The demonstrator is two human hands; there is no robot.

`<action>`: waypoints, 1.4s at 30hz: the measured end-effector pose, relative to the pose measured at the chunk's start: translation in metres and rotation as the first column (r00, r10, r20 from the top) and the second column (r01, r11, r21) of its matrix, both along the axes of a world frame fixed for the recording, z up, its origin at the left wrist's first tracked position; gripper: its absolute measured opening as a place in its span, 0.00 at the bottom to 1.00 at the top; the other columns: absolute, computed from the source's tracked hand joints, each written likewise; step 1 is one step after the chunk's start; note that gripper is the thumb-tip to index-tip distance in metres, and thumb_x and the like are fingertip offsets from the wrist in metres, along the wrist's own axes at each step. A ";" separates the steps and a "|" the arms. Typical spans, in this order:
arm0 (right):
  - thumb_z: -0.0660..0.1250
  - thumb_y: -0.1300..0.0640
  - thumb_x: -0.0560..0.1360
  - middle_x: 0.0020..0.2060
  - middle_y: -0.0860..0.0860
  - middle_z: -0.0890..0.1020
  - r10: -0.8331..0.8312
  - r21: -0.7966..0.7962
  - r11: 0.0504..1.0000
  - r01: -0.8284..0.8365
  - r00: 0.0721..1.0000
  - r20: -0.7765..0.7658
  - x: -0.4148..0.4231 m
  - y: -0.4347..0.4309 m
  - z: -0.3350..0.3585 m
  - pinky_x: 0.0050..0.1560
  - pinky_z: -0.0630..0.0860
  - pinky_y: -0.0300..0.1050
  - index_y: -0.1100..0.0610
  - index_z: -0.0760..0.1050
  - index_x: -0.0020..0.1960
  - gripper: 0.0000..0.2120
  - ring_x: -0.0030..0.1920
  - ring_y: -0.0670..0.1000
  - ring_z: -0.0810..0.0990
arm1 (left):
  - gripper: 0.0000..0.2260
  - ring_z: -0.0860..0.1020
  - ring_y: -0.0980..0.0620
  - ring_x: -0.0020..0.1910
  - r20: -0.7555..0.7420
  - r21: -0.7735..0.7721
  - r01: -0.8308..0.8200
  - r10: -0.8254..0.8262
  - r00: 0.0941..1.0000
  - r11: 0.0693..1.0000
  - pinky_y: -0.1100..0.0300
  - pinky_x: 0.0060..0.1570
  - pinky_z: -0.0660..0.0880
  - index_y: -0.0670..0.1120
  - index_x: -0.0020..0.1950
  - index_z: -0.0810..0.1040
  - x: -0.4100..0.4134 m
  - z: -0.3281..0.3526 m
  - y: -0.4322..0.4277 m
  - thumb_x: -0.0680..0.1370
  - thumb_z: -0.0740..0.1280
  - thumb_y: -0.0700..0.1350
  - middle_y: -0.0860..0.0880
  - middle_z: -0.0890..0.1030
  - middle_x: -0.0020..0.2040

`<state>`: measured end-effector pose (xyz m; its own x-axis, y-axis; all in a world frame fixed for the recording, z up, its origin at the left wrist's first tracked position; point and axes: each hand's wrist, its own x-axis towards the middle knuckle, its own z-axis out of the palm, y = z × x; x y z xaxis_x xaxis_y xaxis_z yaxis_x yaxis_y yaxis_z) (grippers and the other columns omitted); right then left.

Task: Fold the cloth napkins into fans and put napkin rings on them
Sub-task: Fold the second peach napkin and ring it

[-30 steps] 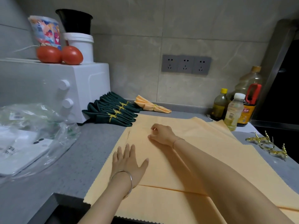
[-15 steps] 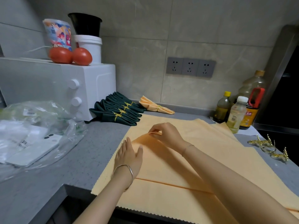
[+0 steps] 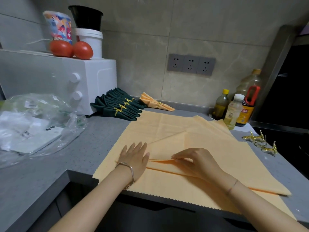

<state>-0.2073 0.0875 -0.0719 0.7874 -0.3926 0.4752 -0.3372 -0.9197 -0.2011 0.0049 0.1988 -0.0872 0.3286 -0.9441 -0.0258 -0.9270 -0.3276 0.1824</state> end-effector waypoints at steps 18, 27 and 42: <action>0.63 0.45 0.77 0.53 0.35 0.81 -0.091 0.064 0.994 0.093 0.995 -0.035 -0.039 0.018 -0.012 0.56 0.72 0.31 0.44 0.81 0.55 0.11 0.58 0.36 0.75 | 0.24 0.41 0.52 0.77 0.063 0.075 0.051 -0.056 0.996 0.996 0.52 0.75 0.40 0.50 0.79 0.40 -0.025 0.000 0.006 0.83 0.40 0.54 0.53 0.40 0.78; 0.56 0.40 0.77 0.53 0.37 0.81 -0.076 0.001 0.997 0.076 0.994 -0.084 -0.042 0.024 -0.015 0.52 0.74 0.32 0.44 0.82 0.53 0.18 0.56 0.36 0.77 | 0.25 0.41 0.52 0.77 -0.070 0.146 0.070 -0.060 0.996 0.987 0.53 0.75 0.40 0.49 0.79 0.40 -0.020 0.013 -0.007 0.83 0.42 0.55 0.53 0.40 0.78; 0.56 0.51 0.81 0.59 0.45 0.80 -0.243 0.110 0.963 0.246 0.969 -0.043 0.023 0.008 0.005 0.59 0.71 0.42 0.50 0.77 0.61 0.15 0.59 0.46 0.77 | 0.24 0.41 0.52 0.77 0.023 0.078 0.060 -0.062 0.998 0.995 0.52 0.75 0.40 0.51 0.78 0.40 -0.005 -0.002 -0.038 0.83 0.40 0.53 0.53 0.40 0.78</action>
